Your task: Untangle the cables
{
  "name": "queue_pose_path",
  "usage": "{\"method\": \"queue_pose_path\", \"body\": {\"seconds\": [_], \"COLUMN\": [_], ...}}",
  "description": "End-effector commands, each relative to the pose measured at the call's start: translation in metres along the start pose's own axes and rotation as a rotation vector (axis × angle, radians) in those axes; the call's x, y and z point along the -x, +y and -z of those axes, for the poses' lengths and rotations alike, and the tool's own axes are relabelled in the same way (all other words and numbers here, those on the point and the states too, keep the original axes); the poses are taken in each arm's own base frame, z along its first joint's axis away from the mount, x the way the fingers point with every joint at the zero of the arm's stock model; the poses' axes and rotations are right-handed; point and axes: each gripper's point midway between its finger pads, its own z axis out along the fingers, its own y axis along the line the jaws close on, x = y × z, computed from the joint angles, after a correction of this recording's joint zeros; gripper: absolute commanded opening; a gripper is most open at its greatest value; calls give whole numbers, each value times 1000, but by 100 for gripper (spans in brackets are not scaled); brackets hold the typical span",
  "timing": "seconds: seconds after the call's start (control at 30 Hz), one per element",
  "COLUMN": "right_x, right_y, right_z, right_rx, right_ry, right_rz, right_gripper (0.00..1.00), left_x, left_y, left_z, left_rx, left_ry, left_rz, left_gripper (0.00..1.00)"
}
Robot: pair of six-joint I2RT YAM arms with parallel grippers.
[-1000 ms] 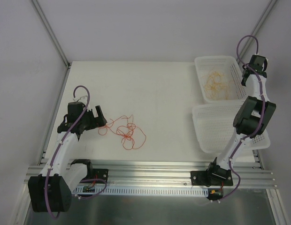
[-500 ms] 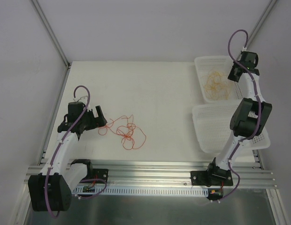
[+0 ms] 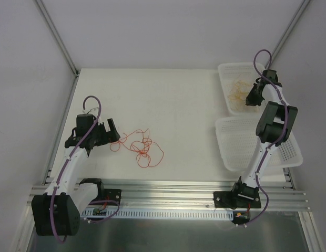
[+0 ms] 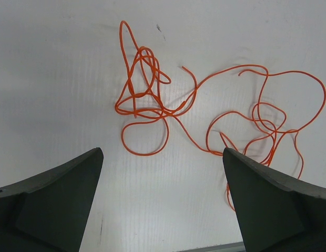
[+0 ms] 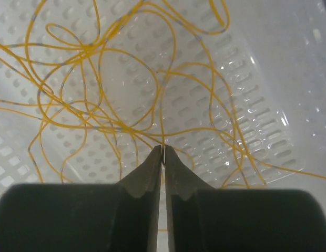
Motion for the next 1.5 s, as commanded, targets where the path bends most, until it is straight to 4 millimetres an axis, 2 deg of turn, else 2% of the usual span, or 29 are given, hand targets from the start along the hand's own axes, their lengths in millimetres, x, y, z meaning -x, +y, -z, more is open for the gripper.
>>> {"method": "queue_pose_path", "body": {"seconds": [0.0, 0.1, 0.13, 0.17, 0.23, 0.27, 0.33, 0.37, 0.43, 0.47, 0.5, 0.57, 0.67, 0.7, 0.77, 0.8, 0.9, 0.93, 0.97, 1.07, 1.13, 1.17, 1.2, 1.23, 1.3, 1.33, 1.37, 1.43, 1.47], "right_x": [16, 22, 30, 32, 41, 50, 58, 62, 66, 67, 68, 66, 53, 51, 37, 33, 9, 4, -11, -33, -54, -64, -78, -108, -127, -143, -165, -187, -211], "right_y": [24, 30, 32, 34, 38, 44, 48, 53, 57, 62, 64, 70, 70, 72, 75, 76, 84, 89, 99, 118, 129, 143, 148, 170, 187, 191, 207, 223, 235], "right_z": [28, 45, 60, 68, 85, 105, 126, 143, 162, 178, 186, 197, 209, 221, 223, 237, 240, 251, 249, 259, 256, 263, 259, 263, 269, 265, 271, 272, 273], "right_rx": [96, 123, 136, 143, 162, 187, 205, 221, 231, 241, 243, 247, 244, 247, 252, 263, 283, 298, 310, 327, 334, 373, 385, 434, 471, 476, 525, 567, 607], "right_ry": [-14, -39, -74, -89, -130, -170, -213, -243, -275, -296, -308, -322, -286, -304, -293, -311, -286, -303, -280, -289, -259, -262, -236, -195, -177, -149, -118, -96, -67], "right_rz": [-17, 5, 11, 13, 18, 25, 56, 62, 79, 94, 104, 131, 150, 160, 183, 189, 200, 210, 234, 289, 295, 314, 327, 362, 404, 420, 453, 478, 511], "right_gripper": [10, 18, 22, 32, 40, 50, 57, 64, 75, 78, 80, 85, 88, 88, 88, 88, 88, 88, 88, 88, 88, 88, 88, 88, 88, 88, 88, 88, 88], "left_x": [-1, 0, 0, -1, -1, 0, -1, 1, 1, 2, 2, 2, 2, 2, 1, 1, 1, 0, 0, 0, -3, -5, -7, -10, -11, -11, -12, -17, -18], "left_y": [-9, -11, -12, -12, -13, -14, -17, -17, -20, -20, -21, -24, -28, -29, -29, -31, -33, -33, -34, -36, -37, -37, -37, -37, -36, -36, -36, -42, -43], "left_z": [-3, -3, -3, -3, -2, -2, -1, 0, 1, 1, 1, 2, 3, 3, 3, 3, 3, 3, 3, 1, 0, -1, -1, -3, -4, -4, -4, -4, -4], "left_rx": [-48, -58, -61, -64, -66, -72, -85, -88, -101, -101, -106, -121, -141, -144, -148, -157, -163, -167, -168, -177, -181, -182, -183, -183, -179, -179, -179, -189, -190], "left_ry": [8, 10, 11, 12, 11, 8, 9, 5, 4, 2, 4, 6, 13, 14, 17, 20, 24, 28, 29, 41, 54, 61, 68, 77, 84, 86, 89, 108, 110], "left_rz": [-21, -19, -16, -19, -15, -14, -15, -14, -15, -16, -14, -13, -8, -7, -4, -1, 6, 5, 7, 13, 16, 18, 19, 25, 30, 33, 38, 39, 41], "left_gripper": [99, 99, 99, 99, 99, 99, 99, 99, 99, 99, 99, 99, 99, 99, 99, 99, 99, 99, 99, 99, 99, 99, 99, 99, 99, 99, 99, 99, 99]}}
